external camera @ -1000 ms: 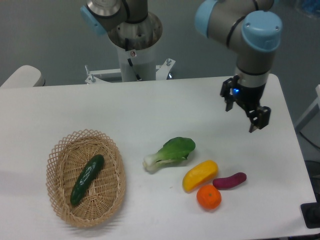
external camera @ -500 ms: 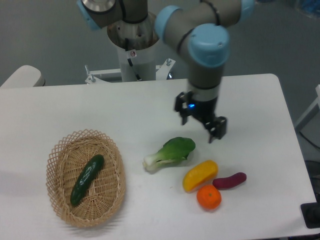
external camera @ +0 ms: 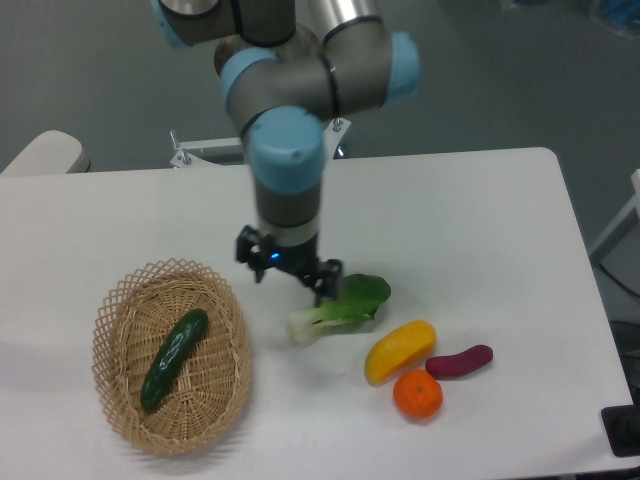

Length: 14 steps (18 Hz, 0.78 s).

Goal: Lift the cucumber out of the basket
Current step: 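Move the open gripper across the table toward the wicker basket, then lower the gripper into the basket and close it on the cucumber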

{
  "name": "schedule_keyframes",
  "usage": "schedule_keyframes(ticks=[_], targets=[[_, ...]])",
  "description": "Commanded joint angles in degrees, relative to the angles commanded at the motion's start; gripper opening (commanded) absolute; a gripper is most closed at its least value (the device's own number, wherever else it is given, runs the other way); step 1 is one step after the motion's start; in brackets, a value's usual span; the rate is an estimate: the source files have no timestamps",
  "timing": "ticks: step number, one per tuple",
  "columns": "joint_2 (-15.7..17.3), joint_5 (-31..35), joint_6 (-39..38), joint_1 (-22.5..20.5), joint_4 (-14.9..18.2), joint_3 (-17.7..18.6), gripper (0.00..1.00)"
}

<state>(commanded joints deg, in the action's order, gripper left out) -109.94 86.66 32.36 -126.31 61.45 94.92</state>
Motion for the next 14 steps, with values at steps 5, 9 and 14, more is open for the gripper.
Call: schedule_keyframes(ticks=[5, 9, 14], targets=[[-4.13, 0.0, -5.03, 4.92, -4.49, -0.53, 1.0], [-6.42, 0.44, -7.48, 7.48, -4.67, -0.35, 1.0], [-9.06, 0.26, -7.58, 9.94, -8.35, -1.49, 1.0]])
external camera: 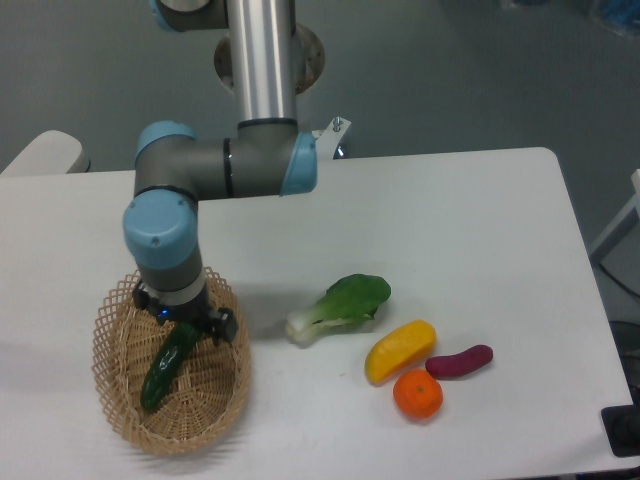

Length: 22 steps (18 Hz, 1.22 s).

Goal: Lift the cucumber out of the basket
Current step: 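Lower the gripper into the basket and close it on the cucumber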

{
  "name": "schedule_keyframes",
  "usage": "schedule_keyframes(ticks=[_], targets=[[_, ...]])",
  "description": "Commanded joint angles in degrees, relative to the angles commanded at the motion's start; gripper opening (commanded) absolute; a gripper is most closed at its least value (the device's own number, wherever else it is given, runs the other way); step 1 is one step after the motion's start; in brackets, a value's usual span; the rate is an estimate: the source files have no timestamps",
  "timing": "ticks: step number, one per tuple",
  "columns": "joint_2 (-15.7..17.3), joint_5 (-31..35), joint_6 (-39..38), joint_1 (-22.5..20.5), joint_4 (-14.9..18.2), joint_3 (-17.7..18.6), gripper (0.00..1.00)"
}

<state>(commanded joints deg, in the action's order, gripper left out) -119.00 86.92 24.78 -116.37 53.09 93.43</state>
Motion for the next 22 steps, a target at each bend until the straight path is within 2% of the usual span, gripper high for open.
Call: schedule_keyframes(ticks=[10, 13, 18, 22], targets=[[-2.37, 0.26, 0.26, 1.06, -2.82, 0.35, 1.0], [-2.55, 1.4, 0.62, 1.06, -2.82, 0.18, 0.89], [-2.9, 1.76, 0.7, 1.06, -3.08, 0.18, 0.88], [-2.82, 1.76, 0.7, 1.06, -3.08, 0.09, 0.64]])
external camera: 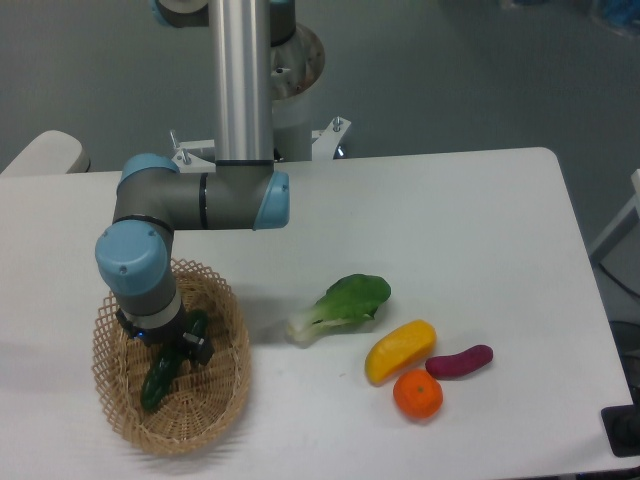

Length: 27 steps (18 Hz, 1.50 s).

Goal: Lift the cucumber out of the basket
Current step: 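Lower the gripper into the basket and close it on the cucumber, then lift the green cucumber up out of the basket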

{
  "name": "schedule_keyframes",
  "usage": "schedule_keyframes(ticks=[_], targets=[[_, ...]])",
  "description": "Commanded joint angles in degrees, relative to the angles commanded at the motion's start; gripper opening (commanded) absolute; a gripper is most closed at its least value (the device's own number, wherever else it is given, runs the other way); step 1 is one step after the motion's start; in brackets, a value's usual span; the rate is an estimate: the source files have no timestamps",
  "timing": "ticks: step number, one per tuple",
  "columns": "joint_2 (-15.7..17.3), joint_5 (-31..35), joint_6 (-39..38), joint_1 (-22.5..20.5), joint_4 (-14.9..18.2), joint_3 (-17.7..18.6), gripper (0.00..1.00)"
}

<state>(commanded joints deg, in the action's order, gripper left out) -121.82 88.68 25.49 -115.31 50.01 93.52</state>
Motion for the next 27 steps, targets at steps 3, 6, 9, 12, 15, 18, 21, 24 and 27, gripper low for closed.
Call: schedule_keyframes(ticks=[3, 6, 9, 12, 15, 18, 21, 24, 27], targets=[[0.17, 0.0, 0.26, 0.0, 0.0, -0.09, 0.42], [0.18, 0.0, 0.44, 0.0, 0.0, -0.44, 0.34], [0.35, 0.09, 0.7, 0.0, 0.09, -1.23, 0.31], [0.61, 0.35, 1.67, -0.09, 0.17, -2.72, 0.3], [1.66, 0.35, 3.68, -0.52, 1.14, -4.48, 0.28], [4.65, 0.35, 8.6, -3.24, 1.49, -4.92, 0.28], [6.67, 0.35, 12.9, -6.76, 3.07, -5.19, 0.28], [8.17, 0.35, 18.09, -10.79, 3.25, -5.36, 0.28], [9.84, 0.35, 24.14, -16.24, 5.35, -5.54, 0.28]])
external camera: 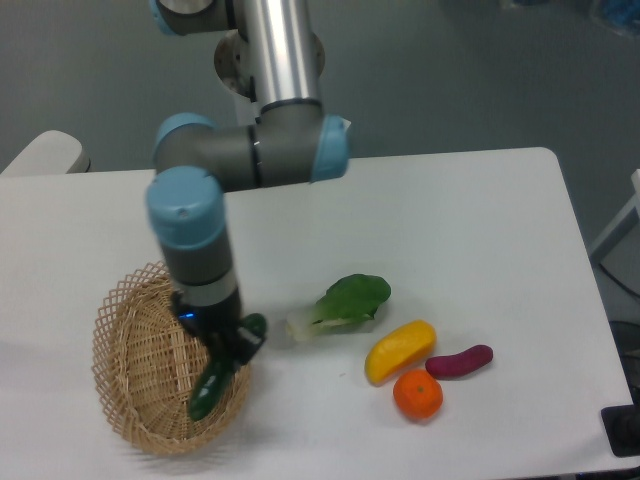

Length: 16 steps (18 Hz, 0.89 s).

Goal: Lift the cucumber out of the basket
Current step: 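Lift the green cucumber up out of the basket, then carry the cucumber over beside the yellow mango and bok choy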

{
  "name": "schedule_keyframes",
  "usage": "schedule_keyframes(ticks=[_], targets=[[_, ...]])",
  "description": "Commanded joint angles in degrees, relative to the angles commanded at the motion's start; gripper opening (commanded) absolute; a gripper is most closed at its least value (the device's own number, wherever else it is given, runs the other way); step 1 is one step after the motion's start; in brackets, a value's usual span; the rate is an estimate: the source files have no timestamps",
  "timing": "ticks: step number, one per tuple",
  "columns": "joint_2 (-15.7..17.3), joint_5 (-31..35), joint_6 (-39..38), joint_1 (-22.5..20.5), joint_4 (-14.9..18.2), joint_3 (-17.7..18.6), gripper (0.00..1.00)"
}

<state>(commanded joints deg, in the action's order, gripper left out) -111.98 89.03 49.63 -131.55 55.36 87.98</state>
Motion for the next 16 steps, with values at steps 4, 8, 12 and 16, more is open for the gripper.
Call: schedule_keyframes(ticks=[4, 8, 12, 16], targets=[[1.24, -0.09, 10.9, -7.03, 2.38, -0.09, 0.28], [1.67, -0.26, 20.74, -13.1, 3.26, -0.09, 0.28], [1.68, -0.62, 30.24, -17.5, 4.58, 0.0, 0.28], [1.68, -0.62, 36.84, -20.67, 4.85, 0.0, 0.28]])
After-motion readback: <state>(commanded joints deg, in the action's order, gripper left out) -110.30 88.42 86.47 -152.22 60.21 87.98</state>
